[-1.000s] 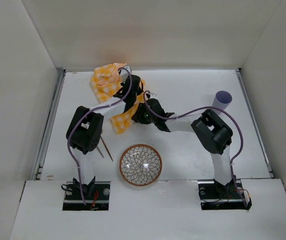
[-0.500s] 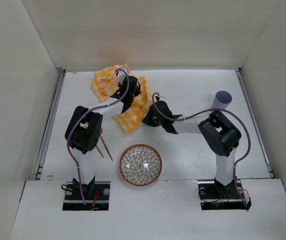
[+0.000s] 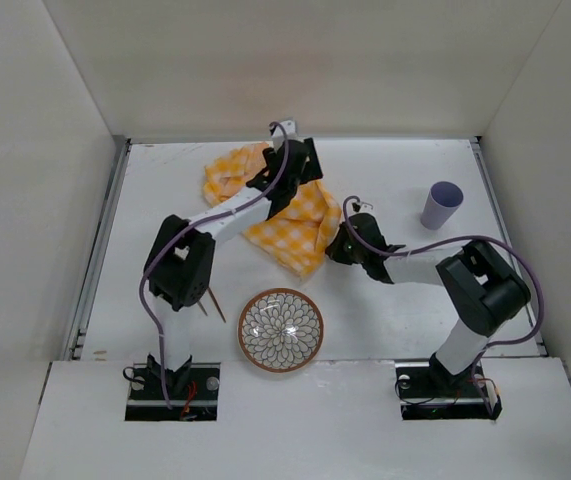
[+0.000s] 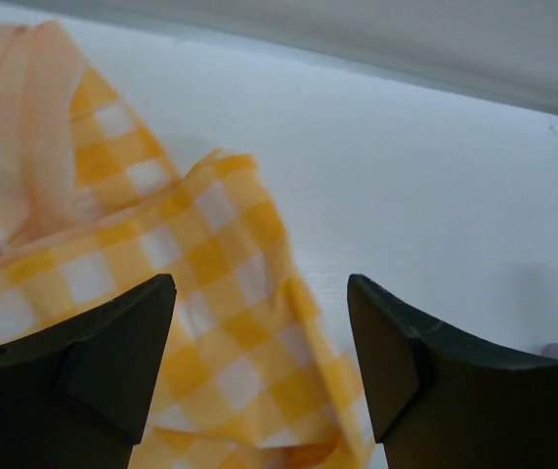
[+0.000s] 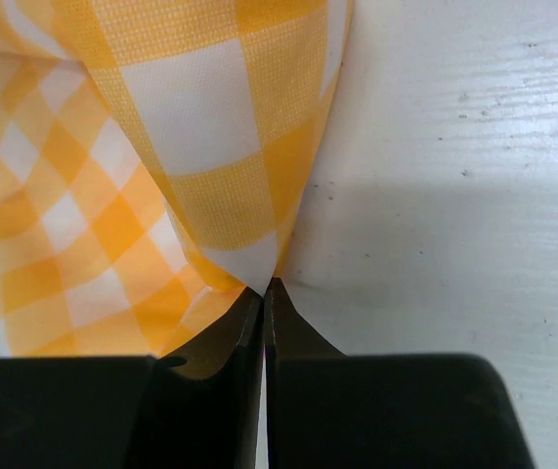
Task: Set the dinner table for one person
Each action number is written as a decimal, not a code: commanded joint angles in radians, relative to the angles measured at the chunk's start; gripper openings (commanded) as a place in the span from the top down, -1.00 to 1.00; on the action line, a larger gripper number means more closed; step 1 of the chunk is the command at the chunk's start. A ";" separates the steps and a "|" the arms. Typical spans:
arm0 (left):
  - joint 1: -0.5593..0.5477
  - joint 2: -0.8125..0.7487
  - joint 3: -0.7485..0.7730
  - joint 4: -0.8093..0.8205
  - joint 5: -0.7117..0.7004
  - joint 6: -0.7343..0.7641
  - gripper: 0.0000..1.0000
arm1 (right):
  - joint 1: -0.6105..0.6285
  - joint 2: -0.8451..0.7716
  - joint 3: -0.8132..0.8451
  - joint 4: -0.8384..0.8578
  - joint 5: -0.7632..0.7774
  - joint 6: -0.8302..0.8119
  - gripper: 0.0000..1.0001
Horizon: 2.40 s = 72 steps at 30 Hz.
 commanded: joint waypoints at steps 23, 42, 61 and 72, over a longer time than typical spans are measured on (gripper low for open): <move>-0.046 0.563 0.870 -0.613 -0.068 0.175 -0.36 | 0.049 -0.105 -0.049 0.088 0.048 -0.066 0.75; -0.019 0.638 0.878 -0.585 0.034 0.141 0.22 | 0.049 -0.139 -0.061 0.079 0.037 -0.067 0.57; 0.006 0.241 0.407 -0.256 -0.095 0.109 0.79 | 0.133 -0.009 0.044 0.064 -0.182 -0.040 -0.44; 0.035 0.159 0.309 -0.202 -0.070 0.100 0.83 | 0.011 -0.031 0.028 0.046 -0.045 0.029 0.70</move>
